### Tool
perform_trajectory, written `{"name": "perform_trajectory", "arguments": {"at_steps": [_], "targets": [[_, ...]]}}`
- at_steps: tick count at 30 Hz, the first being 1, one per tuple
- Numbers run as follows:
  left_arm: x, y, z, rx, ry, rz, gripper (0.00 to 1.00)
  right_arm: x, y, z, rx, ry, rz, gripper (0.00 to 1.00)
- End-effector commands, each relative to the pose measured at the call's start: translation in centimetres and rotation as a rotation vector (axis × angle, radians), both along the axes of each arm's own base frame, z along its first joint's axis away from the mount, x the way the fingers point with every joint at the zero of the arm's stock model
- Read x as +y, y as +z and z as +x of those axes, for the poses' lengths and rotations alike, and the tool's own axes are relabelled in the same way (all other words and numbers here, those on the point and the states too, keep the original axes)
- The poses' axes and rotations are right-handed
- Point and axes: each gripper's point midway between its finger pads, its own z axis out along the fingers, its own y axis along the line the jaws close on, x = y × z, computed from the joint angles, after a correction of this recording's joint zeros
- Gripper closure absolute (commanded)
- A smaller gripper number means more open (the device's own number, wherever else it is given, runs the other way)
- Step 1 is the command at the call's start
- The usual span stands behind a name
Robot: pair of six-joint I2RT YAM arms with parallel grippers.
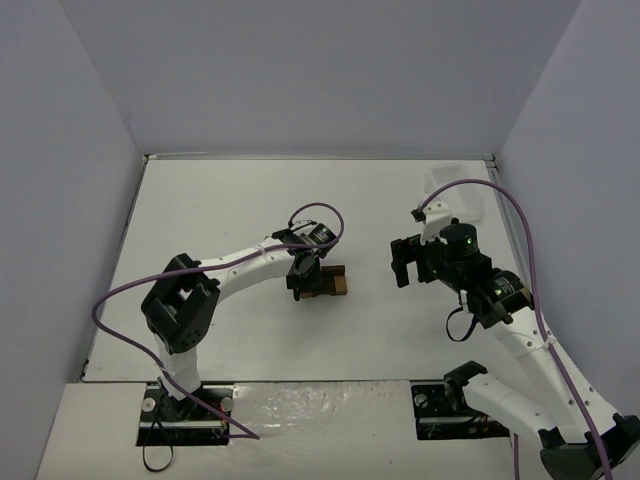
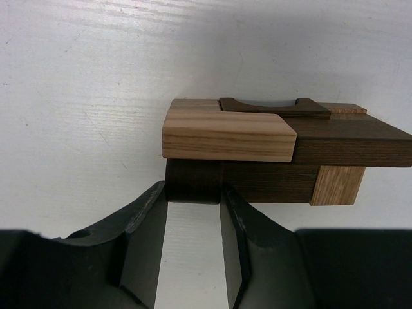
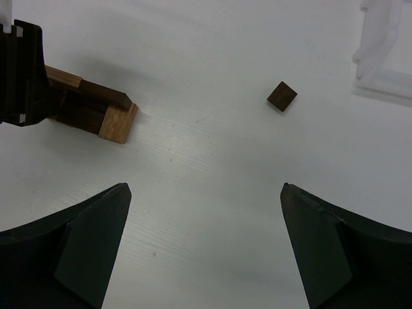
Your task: Build the wood block tower
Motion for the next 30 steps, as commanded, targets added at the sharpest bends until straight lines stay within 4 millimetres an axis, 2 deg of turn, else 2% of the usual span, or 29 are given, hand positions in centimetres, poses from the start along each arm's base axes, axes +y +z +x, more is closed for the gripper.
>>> {"name": "perform_trajectory", "arguments": {"at_steps": [1, 7, 13, 18, 24, 27, 30], "targets": [[-0.7, 2.3, 1.1, -0.059, 0.0, -0.023, 0.68, 0.6, 2.2, 0.5, -0.07, 0.021, 0.03, 0.0], [-0.8, 2.1, 0.9, -0.052, -0.003, -0.026, 0.63, 0.6, 2.1, 0.5, -0.069, 0.023, 0.029, 0.0], [-0.9, 2.2, 0.7, -0.051, -0.006, -0.026, 0.52, 0.6, 2.2, 0.5, -0.073, 0.023, 0.03, 0.0], [-0.7, 3.4, 0.7, -0.065, -0.004, -0.033, 0.5, 0.6, 2.3, 0.6, -0.071, 0.021, 0.031, 0.0], [-0.1, 7.5, 0.6, -0.147, 0.005, -0.093, 0.5, 0.8, 2.2, 1.4, -0.048, -0.009, 0.038, 0.0], [0.6, 10.5, 0.5, -0.21, 0.0, -0.126, 0.49, 0.5, 1.5, 2.6, -0.008, -0.089, 0.045, 0.0], [1.7, 13.0, 0.2, -0.27, -0.005, -0.151, 0.49, 0.0, -0.1, 4.1, 0.051, -0.185, 0.053, 0.03]]}}
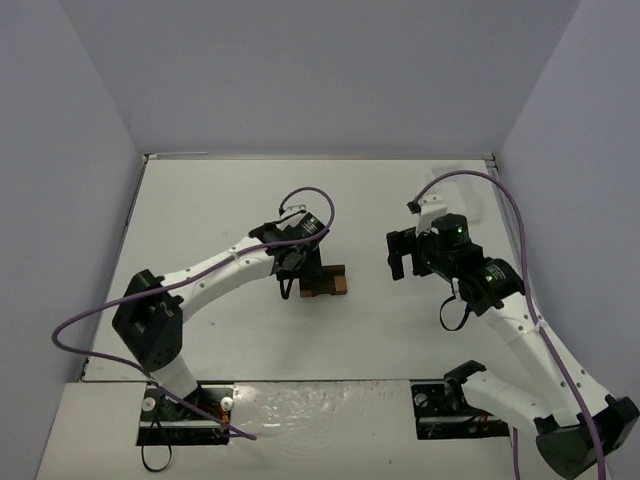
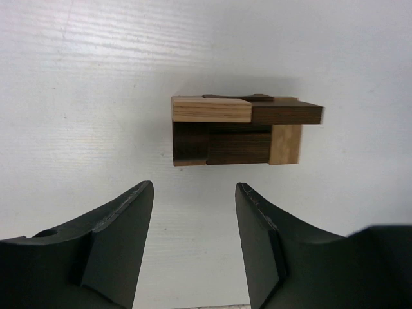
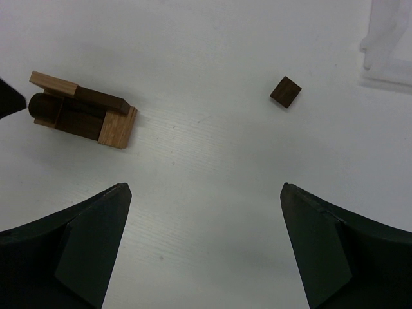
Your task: Build the wood block tower
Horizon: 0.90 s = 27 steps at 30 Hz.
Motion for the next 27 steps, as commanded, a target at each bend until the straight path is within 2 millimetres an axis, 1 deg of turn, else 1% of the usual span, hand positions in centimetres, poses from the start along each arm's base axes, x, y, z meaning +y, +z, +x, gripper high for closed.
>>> {"name": "perform_trajectory", "arguments": {"at_steps": [1, 3, 4, 6, 8, 10, 11, 13, 14, 16, 18, 21, 22, 24, 27], "targets": [[1.6, 7.7, 0.1, -0.179, 0.0, -0.084, 0.49, -0.6, 0.0, 3.4, 0.014, -0.171, 0.041, 0.04], [2.7, 8.5, -0.1, -0.203, 0.006, -0.089, 0.49, -1.1, -1.4, 4.7, 0.049, -0.247, 0.031, 0.06], [3.4, 8.2, 0.0, -0.199, 0.012, -0.082, 0.49, -1.4, -2.4, 5.4, 0.062, -0.29, 0.019, 0.06], [5.0, 8.5, -0.2, -0.203, 0.027, -0.102, 0.49, -2.2, -3.3, 6.7, 0.066, -0.371, 0.023, 0.07], [6.0, 8.0, -0.4, -0.168, 0.01, -0.145, 0.49, -2.6, -4.0, 8.2, 0.053, -0.439, 0.031, 0.09], [8.0, 7.5, -0.2, -0.163, 0.033, -0.165, 0.49, -3.6, -4.5, 9.5, 0.036, -0.515, 0.04, 0.12], [8.5, 7.4, -0.3, -0.168, 0.023, -0.17, 0.49, -4.1, -5.6, 10.1, 0.053, -0.542, 0.025, 0.13], [9.6, 7.7, -0.4, -0.186, 0.019, -0.189, 0.49, -4.5, -6.9, 11.2, 0.078, -0.573, 0.038, 0.15], [10.0, 7.3, -0.6, -0.185, 0.005, -0.183, 0.49, -5.2, -8.3, 11.7, 0.109, -0.598, 0.04, 0.16], [10.4, 7.0, -1.2, -0.173, -0.024, -0.197, 0.49, -6.0, -9.8, 12.5, 0.138, -0.628, 0.062, 0.19], [11.2, 7.1, -1.4, -0.18, -0.031, -0.205, 0.49, -6.1, -11.3, 13.2, 0.164, -0.626, 0.088, 0.21], [11.8, 6.5, -2.3, -0.167, -0.044, -0.228, 0.49, -6.2, -12.5, 14.3, 0.178, -0.607, 0.112, 0.22], [11.9, 6.4, -2.5, -0.165, -0.049, -0.23, 0.49, -6.1, -13.4, 14.3, 0.204, -0.594, 0.106, 0.23], [12.3, 6.0, -2.9, -0.157, -0.051, -0.239, 0.49, -6.1, -13.7, 15.0, 0.198, -0.572, 0.108, 0.26], [12.5, 5.5, -3.2, -0.149, -0.057, -0.245, 0.49, -5.7, -14.2, 15.4, 0.192, -0.532, 0.105, 0.32]]}}
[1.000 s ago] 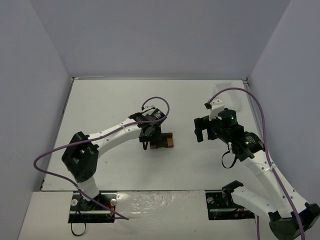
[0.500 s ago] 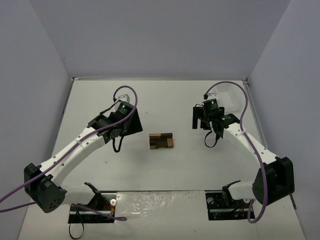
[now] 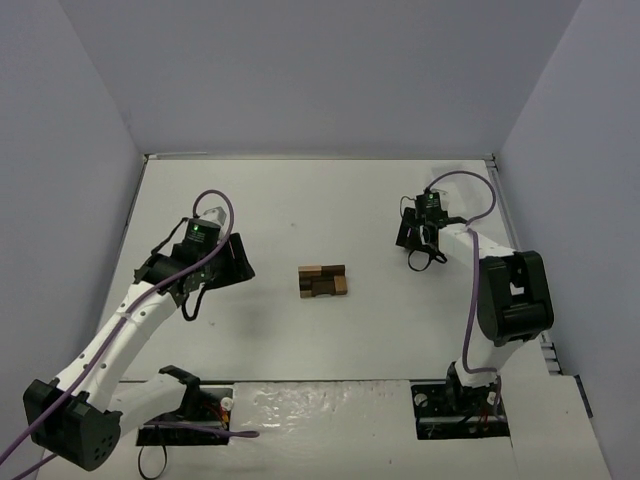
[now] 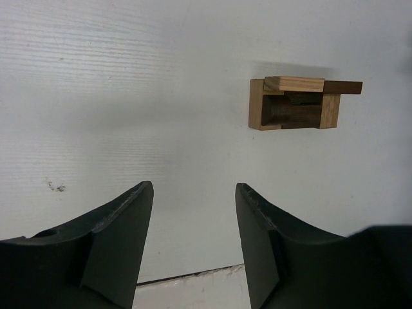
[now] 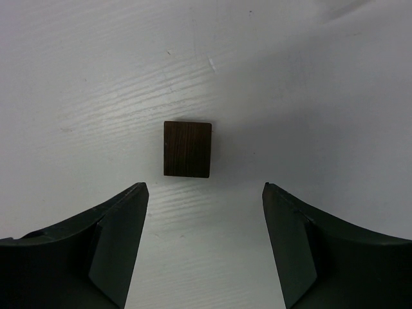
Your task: Build the wood block tower
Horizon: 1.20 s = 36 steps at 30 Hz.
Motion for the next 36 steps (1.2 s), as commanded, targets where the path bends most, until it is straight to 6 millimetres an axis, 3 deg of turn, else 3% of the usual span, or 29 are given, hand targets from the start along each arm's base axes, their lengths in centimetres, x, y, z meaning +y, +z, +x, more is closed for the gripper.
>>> {"name": "perform_trajectory", "arguments": {"at_steps": [1, 12, 28, 32, 35, 36], "targets": [[-0.6, 0.8, 0.2, -0.048, -0.067, -0.038, 0.49, 1.4, 2.3, 3.3, -0.13, 0.069, 0.044, 0.34], [-0.6, 0.7, 0.2, -0.046, -0.11, -0.032, 0.49, 1.3, -0.7, 3.3, -0.071, 0.114, 0.022, 0.43], [-0.9, 0.2, 0.3, -0.021, -0.12, -0.037, 0.49, 0.9, -1.6, 3.2, -0.059, 0.116, 0.009, 0.71], [-1.2, 0.7, 0.5, -0.033, -0.126, -0.05, 0.49, 1.3, -1.0, 3.0, -0.073, 0.139, 0.021, 0.97], [-1.7, 1.7, 0.8, -0.06, -0.139, -0.073, 0.49, 2.2, 0.5, 3.1, -0.112, 0.185, 0.056, 1.0], [-2.1, 2.6, 1.1, -0.082, -0.152, -0.098, 0.49, 3.2, 2.2, 3.1, -0.162, 0.235, 0.089, 1.0]]}}
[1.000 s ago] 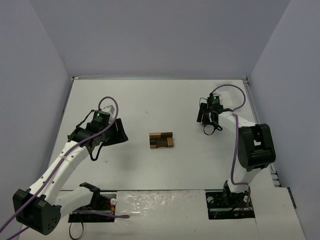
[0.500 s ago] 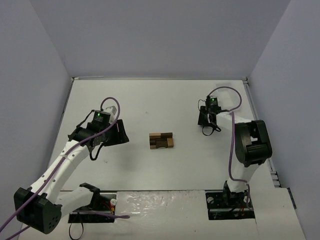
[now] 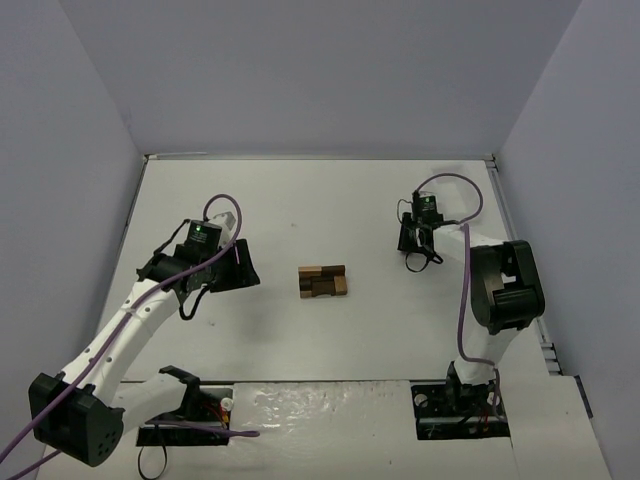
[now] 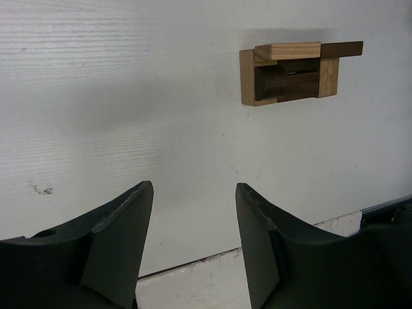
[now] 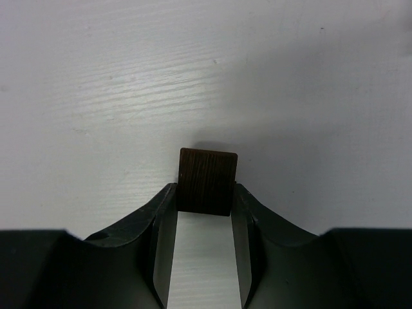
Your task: Build the wood block tower
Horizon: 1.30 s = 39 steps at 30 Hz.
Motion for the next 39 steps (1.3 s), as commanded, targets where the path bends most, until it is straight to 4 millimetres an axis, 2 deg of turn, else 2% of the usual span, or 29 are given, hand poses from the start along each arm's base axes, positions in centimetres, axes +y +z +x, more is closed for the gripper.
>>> {"name": "perform_trajectory", "arguments": {"at_steps": [1, 3, 4, 6, 7, 8, 10, 12, 14, 17, 22, 27, 34, 39], "targets": [[-1.8, 4.6, 2.2, -0.134, -0.037, -0.104, 0.49, 2.9, 6.9, 1.4, -0.207, 0.139, 0.114, 1.0], [-2.7, 6.1, 2.6, -0.164, -0.059, -0.153, 0.49, 4.1, 10.5, 1.4, -0.308, 0.201, 0.154, 1.0], [-3.2, 7.0, 2.8, -0.181, -0.061, -0.191, 0.49, 5.9, 11.8, 0.6, -0.343, 0.292, 0.191, 1.0], [-5.0, 10.2, 3.8, -0.257, -0.09, -0.307, 0.49, 9.0, 16.1, -0.8, -0.461, 0.441, 0.218, 1.0], [-5.7, 11.1, 3.7, -0.258, -0.101, -0.356, 0.49, 10.0, 18.0, -1.5, -0.51, 0.489, 0.224, 1.0], [-6.3, 12.6, 4.3, -0.303, -0.111, -0.402, 0.49, 12.1, 19.4, -2.6, -0.551, 0.575, 0.233, 1.0], [-7.4, 14.5, 4.7, -0.333, -0.13, -0.478, 0.49, 14.4, 22.5, -4.6, -0.643, 0.674, 0.269, 1.0], [-8.3, 16.3, 5.0, -0.36, -0.151, -0.544, 0.49, 16.3, 24.4, -6.2, -0.698, 0.74, 0.318, 1.0], [-9.2, 18.8, 5.4, -0.398, -0.171, -0.617, 0.49, 18.7, 27.2, -8.5, -0.783, 0.817, 0.4, 1.0], [-9.7, 20.7, 5.7, -0.447, -0.177, -0.654, 0.5, 21.0, 29.8, -10.5, -0.851, 0.892, 0.479, 1.0], [-11.1, 23.5, 5.5, -0.537, -0.218, -0.706, 0.51, 23.7, 31.6, -12.6, -0.88, 0.979, 0.544, 1.0], [-13.4, 24.1, 4.3, -0.566, -0.279, -0.706, 0.53, 24.7, 32.2, -13.3, -0.89, 1.007, 0.576, 1.0], [-15.0, 22.3, 3.7, -0.527, -0.305, -0.595, 0.56, 25.0, 32.3, -13.3, -0.89, 1.023, 0.585, 1.0], [-15.0, 20.6, 4.0, -0.482, -0.276, -0.532, 0.57, 25.1, 32.4, -13.4, -0.89, 1.031, 0.589, 1.0]]}}
